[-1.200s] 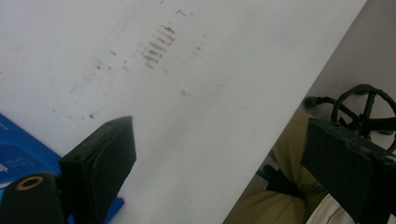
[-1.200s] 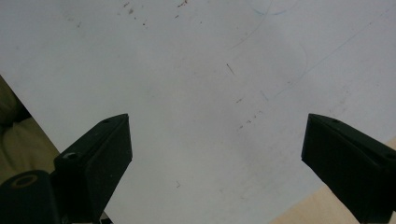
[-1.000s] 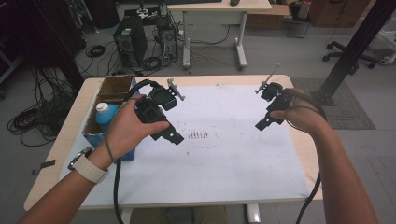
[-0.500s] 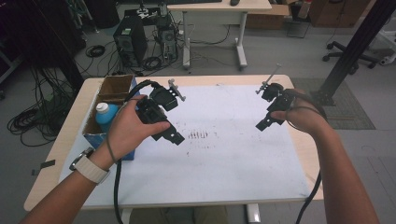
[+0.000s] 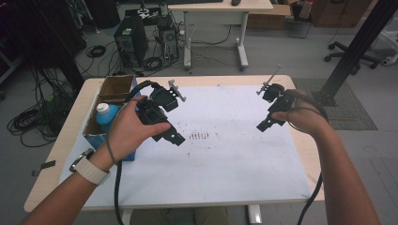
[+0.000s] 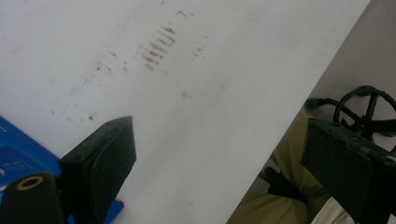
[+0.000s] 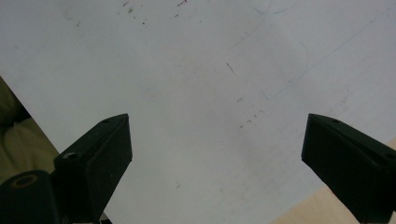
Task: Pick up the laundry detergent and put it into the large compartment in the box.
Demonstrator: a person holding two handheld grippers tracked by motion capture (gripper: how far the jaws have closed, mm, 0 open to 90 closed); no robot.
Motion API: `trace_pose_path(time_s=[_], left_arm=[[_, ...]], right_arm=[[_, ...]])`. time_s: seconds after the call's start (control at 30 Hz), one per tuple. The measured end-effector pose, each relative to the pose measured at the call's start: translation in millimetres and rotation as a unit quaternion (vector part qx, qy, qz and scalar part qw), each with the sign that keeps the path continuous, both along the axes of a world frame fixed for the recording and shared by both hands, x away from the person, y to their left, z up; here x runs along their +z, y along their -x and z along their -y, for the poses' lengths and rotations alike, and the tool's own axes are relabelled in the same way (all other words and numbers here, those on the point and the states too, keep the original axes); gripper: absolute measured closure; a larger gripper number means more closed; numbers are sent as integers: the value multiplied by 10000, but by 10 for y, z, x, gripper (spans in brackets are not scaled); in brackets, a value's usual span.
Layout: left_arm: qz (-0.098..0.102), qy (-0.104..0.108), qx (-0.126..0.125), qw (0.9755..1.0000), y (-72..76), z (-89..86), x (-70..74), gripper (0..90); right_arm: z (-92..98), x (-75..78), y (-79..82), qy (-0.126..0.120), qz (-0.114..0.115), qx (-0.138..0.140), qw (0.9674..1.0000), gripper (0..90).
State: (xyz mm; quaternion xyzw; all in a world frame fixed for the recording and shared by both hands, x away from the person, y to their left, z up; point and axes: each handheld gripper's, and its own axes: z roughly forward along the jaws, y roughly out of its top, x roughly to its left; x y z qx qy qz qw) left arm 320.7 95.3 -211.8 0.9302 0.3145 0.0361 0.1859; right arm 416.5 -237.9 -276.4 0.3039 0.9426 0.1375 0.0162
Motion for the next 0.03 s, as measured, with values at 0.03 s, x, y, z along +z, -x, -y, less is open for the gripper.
trace_pose_path(time_s=[0.03], left_arm=[[-3,1,2,10000,-1,0,0,104]], right_arm=[[1,-1,-1,-3,1,2,10000,88]])
